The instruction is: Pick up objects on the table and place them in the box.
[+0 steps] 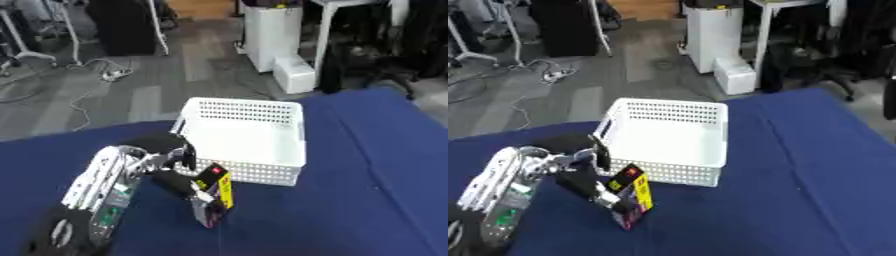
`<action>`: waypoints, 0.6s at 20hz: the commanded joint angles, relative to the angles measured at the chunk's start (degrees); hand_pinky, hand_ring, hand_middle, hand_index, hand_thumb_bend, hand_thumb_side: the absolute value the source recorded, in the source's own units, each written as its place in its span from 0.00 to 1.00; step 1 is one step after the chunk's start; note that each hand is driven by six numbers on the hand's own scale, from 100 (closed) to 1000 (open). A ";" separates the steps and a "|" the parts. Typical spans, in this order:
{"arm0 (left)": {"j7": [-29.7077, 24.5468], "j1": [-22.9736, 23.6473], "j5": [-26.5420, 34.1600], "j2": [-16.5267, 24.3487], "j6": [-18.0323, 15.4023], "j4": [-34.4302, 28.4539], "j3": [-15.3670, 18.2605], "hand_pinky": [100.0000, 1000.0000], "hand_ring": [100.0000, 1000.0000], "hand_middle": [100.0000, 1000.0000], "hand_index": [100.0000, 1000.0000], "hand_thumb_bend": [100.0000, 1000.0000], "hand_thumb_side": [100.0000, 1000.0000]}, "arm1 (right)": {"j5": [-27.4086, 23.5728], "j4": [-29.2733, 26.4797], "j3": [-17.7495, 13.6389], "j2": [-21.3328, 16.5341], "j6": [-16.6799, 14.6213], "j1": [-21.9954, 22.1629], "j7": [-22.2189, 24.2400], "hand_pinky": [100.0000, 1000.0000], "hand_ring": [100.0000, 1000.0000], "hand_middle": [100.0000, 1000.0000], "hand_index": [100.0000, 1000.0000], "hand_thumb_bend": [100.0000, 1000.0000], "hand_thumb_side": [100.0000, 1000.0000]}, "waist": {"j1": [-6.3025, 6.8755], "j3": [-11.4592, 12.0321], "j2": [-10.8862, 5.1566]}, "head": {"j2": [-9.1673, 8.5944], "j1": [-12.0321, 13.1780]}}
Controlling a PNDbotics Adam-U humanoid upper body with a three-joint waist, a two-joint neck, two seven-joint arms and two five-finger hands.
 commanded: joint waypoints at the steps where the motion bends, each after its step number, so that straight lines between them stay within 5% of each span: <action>1: 0.08 -1.75 -0.80 0.70 -0.32 0.13 0.56 0.11 0.51 0.57 0.65 0.97 0.80 | -0.22 -0.74 -0.25 -1.57 -4.78 -0.68 5.10 0.10 0.20 0.32 0.41 0.00 1.00 | -0.15 -0.07 -0.48 | -0.80 0.30; 12: 0.08 -3.77 -0.89 0.71 -1.10 3.40 0.44 0.13 0.52 0.57 0.64 0.91 0.78 | -0.55 -0.74 -0.19 -1.62 -4.59 -0.93 5.17 0.10 0.20 0.32 0.41 0.00 1.00 | -0.09 -0.38 -0.54 | -1.02 0.45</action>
